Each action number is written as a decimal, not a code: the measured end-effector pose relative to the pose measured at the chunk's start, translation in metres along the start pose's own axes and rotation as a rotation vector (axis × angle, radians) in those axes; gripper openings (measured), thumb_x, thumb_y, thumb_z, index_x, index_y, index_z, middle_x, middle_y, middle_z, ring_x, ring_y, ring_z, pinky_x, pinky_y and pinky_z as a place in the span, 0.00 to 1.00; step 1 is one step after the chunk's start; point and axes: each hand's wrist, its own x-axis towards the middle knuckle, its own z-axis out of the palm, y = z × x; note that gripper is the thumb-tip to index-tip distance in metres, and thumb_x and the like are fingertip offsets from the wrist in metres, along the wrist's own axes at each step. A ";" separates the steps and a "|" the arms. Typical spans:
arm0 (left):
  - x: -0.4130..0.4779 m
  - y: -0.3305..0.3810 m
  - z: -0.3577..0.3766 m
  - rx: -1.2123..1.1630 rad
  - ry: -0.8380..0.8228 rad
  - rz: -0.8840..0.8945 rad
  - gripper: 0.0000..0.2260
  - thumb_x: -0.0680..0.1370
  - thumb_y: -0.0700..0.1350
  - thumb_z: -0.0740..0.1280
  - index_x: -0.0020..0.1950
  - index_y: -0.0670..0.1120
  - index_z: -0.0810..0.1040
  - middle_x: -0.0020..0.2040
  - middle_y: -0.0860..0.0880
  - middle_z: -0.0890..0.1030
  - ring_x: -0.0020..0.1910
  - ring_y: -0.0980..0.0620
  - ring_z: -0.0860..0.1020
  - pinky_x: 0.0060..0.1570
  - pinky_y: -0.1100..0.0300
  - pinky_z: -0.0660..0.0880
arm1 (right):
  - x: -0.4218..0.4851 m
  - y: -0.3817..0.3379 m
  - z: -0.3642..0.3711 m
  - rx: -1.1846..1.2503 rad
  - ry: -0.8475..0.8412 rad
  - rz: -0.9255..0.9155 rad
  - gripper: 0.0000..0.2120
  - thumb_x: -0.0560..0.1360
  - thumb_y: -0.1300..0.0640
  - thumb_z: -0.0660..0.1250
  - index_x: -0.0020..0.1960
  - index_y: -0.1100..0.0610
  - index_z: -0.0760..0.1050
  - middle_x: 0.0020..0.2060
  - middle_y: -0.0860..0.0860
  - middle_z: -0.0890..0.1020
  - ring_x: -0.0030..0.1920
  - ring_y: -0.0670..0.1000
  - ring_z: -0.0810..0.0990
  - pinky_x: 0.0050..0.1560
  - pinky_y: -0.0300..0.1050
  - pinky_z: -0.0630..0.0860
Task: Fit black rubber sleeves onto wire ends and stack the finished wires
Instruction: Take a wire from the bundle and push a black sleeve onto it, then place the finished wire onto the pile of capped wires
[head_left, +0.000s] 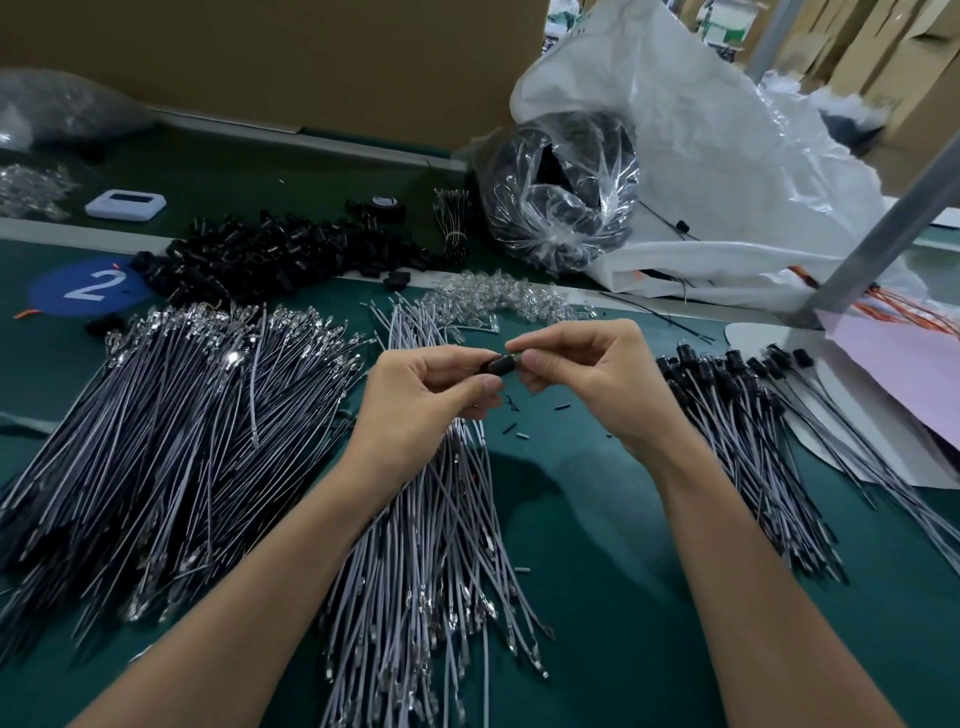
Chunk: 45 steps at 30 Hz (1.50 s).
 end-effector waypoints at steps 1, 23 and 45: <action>0.000 -0.001 0.000 0.031 -0.004 0.013 0.11 0.71 0.34 0.74 0.48 0.48 0.84 0.40 0.47 0.86 0.38 0.51 0.85 0.39 0.62 0.81 | 0.000 0.000 0.000 -0.003 -0.007 0.008 0.10 0.73 0.70 0.70 0.45 0.56 0.83 0.35 0.52 0.85 0.36 0.50 0.83 0.43 0.40 0.80; -0.004 0.001 -0.005 0.118 -0.076 0.159 0.10 0.72 0.35 0.73 0.49 0.48 0.83 0.39 0.47 0.86 0.38 0.49 0.86 0.40 0.61 0.82 | -0.004 0.002 0.008 0.126 -0.037 0.011 0.13 0.71 0.75 0.69 0.48 0.59 0.82 0.33 0.51 0.84 0.32 0.47 0.82 0.38 0.38 0.80; 0.006 0.006 -0.009 -0.229 0.133 -0.010 0.25 0.76 0.63 0.56 0.61 0.46 0.77 0.44 0.43 0.86 0.41 0.45 0.84 0.38 0.58 0.80 | -0.039 -0.058 -0.162 -0.209 0.204 0.313 0.12 0.70 0.51 0.69 0.47 0.57 0.84 0.32 0.52 0.81 0.30 0.46 0.75 0.30 0.32 0.75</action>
